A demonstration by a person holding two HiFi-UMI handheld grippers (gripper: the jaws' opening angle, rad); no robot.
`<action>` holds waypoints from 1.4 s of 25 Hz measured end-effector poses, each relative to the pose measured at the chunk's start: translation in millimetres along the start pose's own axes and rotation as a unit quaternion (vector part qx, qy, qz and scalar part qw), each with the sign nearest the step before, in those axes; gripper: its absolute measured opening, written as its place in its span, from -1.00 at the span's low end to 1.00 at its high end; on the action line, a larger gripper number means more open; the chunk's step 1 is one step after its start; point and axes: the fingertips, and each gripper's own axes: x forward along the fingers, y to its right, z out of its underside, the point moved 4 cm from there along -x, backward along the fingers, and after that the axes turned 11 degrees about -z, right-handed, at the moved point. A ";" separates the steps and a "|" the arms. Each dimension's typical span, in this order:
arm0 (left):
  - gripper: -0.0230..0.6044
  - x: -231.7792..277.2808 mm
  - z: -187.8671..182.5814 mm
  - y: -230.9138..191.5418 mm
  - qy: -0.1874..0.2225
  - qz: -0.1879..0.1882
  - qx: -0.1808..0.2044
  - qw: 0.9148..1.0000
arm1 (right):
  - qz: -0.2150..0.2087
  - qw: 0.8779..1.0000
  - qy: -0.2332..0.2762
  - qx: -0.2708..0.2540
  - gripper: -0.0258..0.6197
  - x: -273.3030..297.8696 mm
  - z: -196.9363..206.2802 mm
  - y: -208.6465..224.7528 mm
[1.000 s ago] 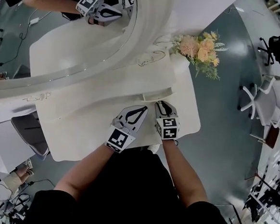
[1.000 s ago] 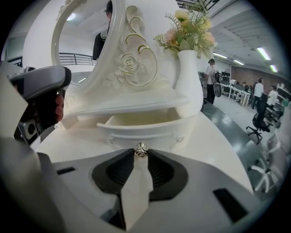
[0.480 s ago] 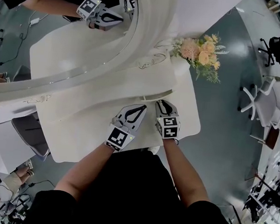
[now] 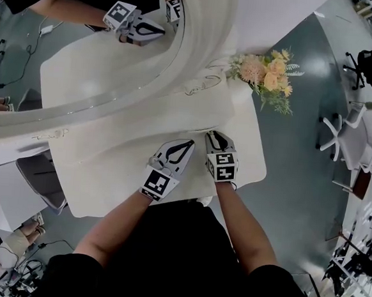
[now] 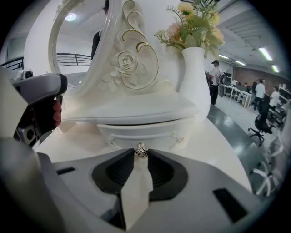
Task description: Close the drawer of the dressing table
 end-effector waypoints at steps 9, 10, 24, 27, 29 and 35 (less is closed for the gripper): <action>-0.95 -0.6 -1.5 -6.2 0.000 -0.007 -0.001 1.000 | -0.002 1.000 0.001 -0.003 -0.62 14.8 -15.0 5.4; -0.95 -0.4 -1.5 -7.0 0.000 -0.008 -0.001 1.000 | -0.002 1.000 0.000 -0.004 -0.62 16.1 -16.2 5.8; -0.95 -5.0 -8.1 -5.1 0.002 -0.011 -0.004 1.000 | -0.022 1.000 0.003 0.010 -0.55 6.8 -17.8 2.2; -0.95 -9.4 -12.4 -0.3 0.005 -0.011 -0.002 1.000 | -0.022 1.000 0.013 0.004 -0.55 -9.2 -18.8 -0.8; -0.95 -14.0 -17.1 3.3 0.008 -0.013 -0.002 1.000 | -0.023 0.999 0.025 0.000 -0.55 -23.7 -22.2 -4.1; -0.95 -33.6 -37.6 17.1 0.033 -0.022 0.005 0.999 | -0.069 0.993 0.097 -0.013 -0.55 -73.7 -44.6 -27.5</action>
